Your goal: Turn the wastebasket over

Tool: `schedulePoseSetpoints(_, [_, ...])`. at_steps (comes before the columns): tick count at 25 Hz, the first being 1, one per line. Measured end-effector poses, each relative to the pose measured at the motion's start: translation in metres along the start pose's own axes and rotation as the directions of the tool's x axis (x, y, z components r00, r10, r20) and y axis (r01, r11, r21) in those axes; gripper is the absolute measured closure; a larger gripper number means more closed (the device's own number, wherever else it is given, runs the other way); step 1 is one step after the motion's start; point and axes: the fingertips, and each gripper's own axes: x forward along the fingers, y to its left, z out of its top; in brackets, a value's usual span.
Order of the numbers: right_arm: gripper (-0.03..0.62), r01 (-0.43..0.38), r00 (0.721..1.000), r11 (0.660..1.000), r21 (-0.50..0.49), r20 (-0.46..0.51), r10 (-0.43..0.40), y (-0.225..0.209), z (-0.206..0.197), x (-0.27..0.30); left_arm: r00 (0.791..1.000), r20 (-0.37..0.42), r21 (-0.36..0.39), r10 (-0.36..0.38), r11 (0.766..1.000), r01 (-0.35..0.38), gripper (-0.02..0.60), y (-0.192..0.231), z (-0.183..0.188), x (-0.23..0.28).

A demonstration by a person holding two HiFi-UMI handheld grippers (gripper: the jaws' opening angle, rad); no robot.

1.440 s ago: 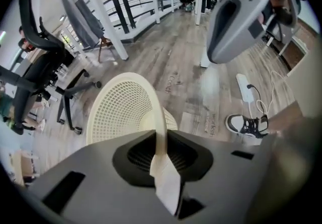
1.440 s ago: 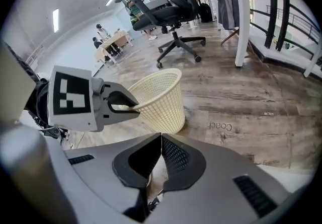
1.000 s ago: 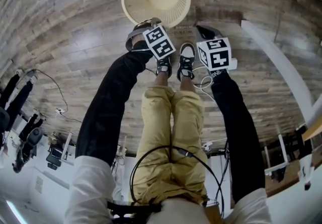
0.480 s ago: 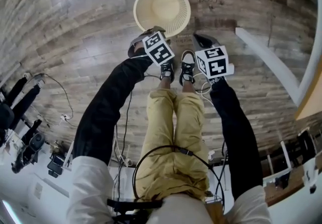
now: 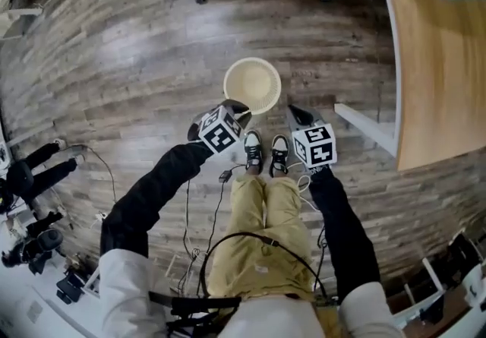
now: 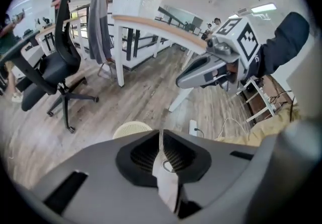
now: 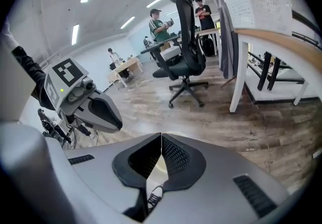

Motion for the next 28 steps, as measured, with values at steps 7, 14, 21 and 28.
schedulePoseSetpoints(7, [0.572, 0.022, 0.989, 0.999, -0.028, 0.15, -0.018, 0.046, 0.07, -0.1, 0.966, 0.232, -0.146, 0.112, 0.986, -0.08, 0.58, -0.042, 0.043, -0.153])
schedulePoseSetpoints(14, [0.572, 0.038, 0.962, 0.999, -0.009, 0.269, -0.035, 0.107, 0.106, -0.197, 0.847, 0.455, -0.336, 0.274, 0.934, -0.122, 0.58, -0.092, 0.082, -0.255])
schedulePoseSetpoints(21, [0.572, 0.048, 0.904, 0.997, -0.054, 0.428, -0.02, 0.152, 0.173, -0.27, 0.676, 0.609, -0.438, 0.415, 0.886, -0.149, 0.58, -0.113, 0.137, -0.325])
schedulePoseSetpoints(28, [0.572, 0.103, 0.795, 0.985, -0.136, 0.606, 0.001, 0.188, 0.252, -0.349, 0.411, 0.72, -0.512, 0.559, 0.828, -0.229, 0.58, -0.117, 0.187, -0.431])
